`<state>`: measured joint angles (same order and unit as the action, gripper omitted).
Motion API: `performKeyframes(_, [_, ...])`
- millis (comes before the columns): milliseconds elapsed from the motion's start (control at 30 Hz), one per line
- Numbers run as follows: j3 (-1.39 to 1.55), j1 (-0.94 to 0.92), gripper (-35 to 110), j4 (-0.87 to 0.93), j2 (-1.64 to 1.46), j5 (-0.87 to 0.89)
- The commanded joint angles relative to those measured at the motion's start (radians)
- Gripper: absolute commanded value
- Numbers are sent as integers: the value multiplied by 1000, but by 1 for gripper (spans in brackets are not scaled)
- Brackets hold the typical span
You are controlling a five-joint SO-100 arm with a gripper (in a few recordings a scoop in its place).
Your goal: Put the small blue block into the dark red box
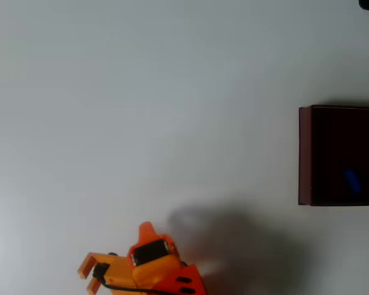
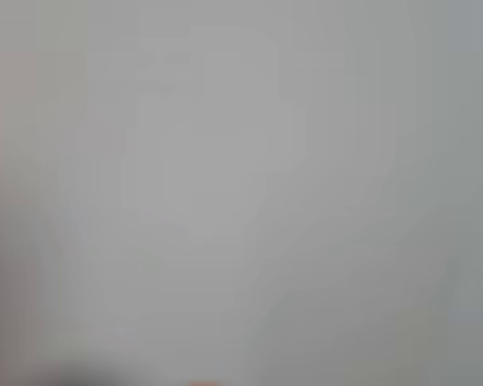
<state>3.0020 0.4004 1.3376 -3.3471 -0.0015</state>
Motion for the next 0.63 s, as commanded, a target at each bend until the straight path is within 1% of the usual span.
performKeyframes(0, [2,9,0,12,-9,-3])
performKeyframes(600, [2,-9,0,12,-9,-5])
